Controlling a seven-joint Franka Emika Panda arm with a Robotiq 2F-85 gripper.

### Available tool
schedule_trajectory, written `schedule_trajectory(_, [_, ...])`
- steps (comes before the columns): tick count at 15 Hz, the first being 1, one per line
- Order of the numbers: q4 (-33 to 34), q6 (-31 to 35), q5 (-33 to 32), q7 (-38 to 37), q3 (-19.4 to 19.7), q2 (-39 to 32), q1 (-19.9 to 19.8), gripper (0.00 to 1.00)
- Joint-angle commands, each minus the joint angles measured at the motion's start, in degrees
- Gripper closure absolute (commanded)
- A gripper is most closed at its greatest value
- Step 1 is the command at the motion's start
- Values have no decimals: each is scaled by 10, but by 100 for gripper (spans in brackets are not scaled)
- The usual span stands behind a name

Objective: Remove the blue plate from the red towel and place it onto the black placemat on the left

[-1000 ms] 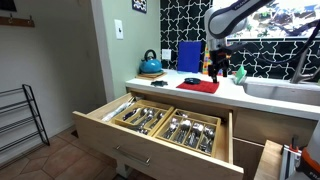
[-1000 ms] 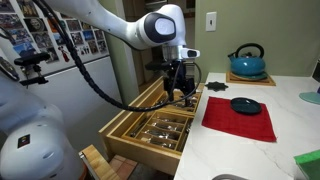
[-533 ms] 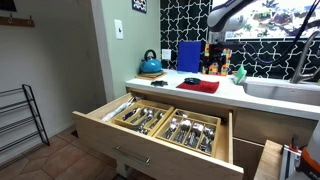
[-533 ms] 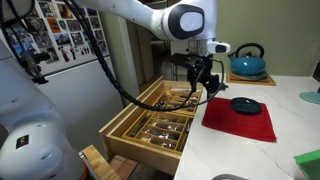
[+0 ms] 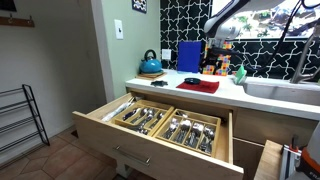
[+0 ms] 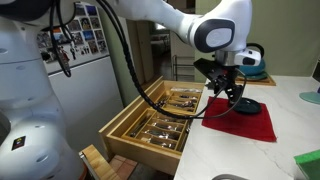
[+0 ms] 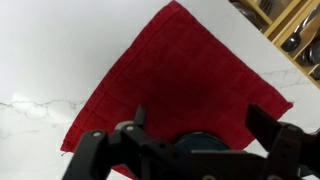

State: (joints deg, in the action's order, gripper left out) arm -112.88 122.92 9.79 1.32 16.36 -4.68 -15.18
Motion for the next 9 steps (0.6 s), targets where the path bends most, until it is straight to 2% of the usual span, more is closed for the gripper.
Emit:
schedule_trajectory(1, [42,6,58,30,-2,-49,-22,0])
schedule_trajectory(2, [22,5,27,7,-4,-27,-15,0])
schedule_trajectory(9, [41,5,42,17,-5,-46,-22,0])
